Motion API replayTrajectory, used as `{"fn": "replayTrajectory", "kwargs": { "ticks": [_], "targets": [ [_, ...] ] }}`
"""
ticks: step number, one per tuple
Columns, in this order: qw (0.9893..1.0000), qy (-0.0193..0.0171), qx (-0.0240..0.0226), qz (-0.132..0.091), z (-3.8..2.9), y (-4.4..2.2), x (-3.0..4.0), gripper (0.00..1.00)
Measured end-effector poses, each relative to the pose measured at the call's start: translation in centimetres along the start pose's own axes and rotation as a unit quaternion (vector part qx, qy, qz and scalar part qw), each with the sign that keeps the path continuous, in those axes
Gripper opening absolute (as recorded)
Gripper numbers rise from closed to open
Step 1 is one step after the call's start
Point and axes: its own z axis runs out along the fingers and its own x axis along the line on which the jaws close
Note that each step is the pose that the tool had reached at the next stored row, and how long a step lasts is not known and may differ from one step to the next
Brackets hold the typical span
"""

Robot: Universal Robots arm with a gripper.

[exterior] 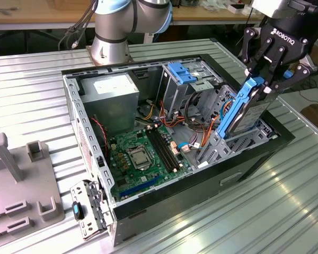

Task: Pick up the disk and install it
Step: 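Insert the disk into the insertion slot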

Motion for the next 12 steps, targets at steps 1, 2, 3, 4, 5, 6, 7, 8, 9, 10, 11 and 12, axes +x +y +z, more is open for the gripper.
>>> {"fn": "replayTrajectory", "kwargs": {
  "ticks": [1,2,3,4,5,6,7,8,9,10,11,12],
  "targets": [
    [1.0000,0.0000,0.0000,0.000,0.07,0.00,0.01,0.37],
    [1.0000,0.0000,0.0000,0.000,0.19,0.00,0.03,0.37],
    [1.0000,0.0000,0.0000,0.000,0.31,0.00,0.05,0.37],
    [1.0000,0.0000,0.0000,0.000,0.38,0.00,0.07,0.37],
    [1.0000,0.0000,0.0000,0.000,0.45,0.00,0.08,0.37],
    [1.0000,0.0000,0.0000,0.000,0.56,0.01,0.09,0.37],
    [1.0000,0.0000,0.0000,0.000,0.63,0.01,0.11,0.37],
    [1.0000,0.0000,0.0000,0.000,0.70,0.01,0.11,0.37],
    [1.0000,0.0000,0.0000,0.000,0.90,0.01,0.15,0.37],
    [1.0000,0.0000,0.0000,0.000,1.02,0.01,0.18,0.37],
    [1.0000,0.0000,0.0000,0.000,1.12,0.01,0.19,0.37],
    [1.0000,0.0000,0.0000,0.000,1.19,0.00,0.21,0.37]
  ]
}}
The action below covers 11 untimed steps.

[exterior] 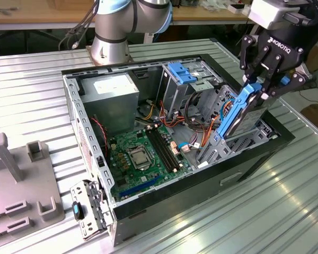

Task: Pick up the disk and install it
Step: 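Insert the disk into the insertion slot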

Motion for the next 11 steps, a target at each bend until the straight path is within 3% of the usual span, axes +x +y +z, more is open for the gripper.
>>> {"fn": "replayTrajectory", "kwargs": {
  "ticks": [11],
  "targets": [
    [1.0000,0.0000,0.0000,0.000,1.33,0.00,0.28,0.37]
  ]
}}
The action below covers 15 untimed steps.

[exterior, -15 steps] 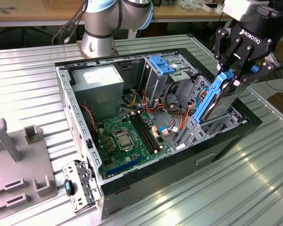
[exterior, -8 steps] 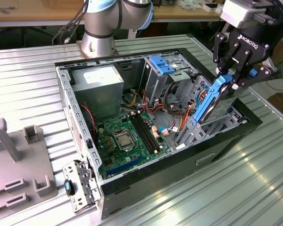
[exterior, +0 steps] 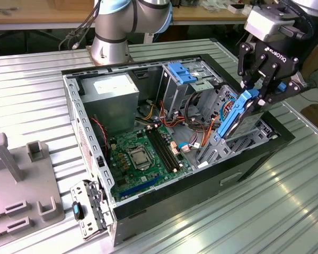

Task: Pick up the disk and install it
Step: 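Insert the disk into the insertion slot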

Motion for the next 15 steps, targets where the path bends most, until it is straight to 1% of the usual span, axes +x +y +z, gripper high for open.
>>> {"fn": "replayTrajectory", "kwargs": {
  "ticks": [3,6,9,15],
  "targets": [
    [1.0000,0.0000,0.0000,0.000,0.58,0.01,0.16,0.37],
    [1.0000,0.0000,0.0000,0.000,0.85,0.00,0.22,0.37],
    [1.0000,0.0000,0.0000,0.000,1.32,0.00,0.32,0.37],
    [1.0000,0.0000,0.0000,0.000,1.97,0.02,0.44,0.37]
  ]
}}
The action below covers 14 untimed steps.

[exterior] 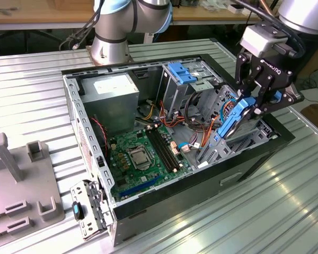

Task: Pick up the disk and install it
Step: 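Insert the disk into the insertion slot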

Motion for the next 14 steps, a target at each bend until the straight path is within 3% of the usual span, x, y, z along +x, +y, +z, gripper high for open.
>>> {"fn": "replayTrajectory", "kwargs": {
  "ticks": [14],
  "targets": [
    [1.0000,0.0001,0.0000,0.000,1.54,0.04,0.23,0.37]
  ]
}}
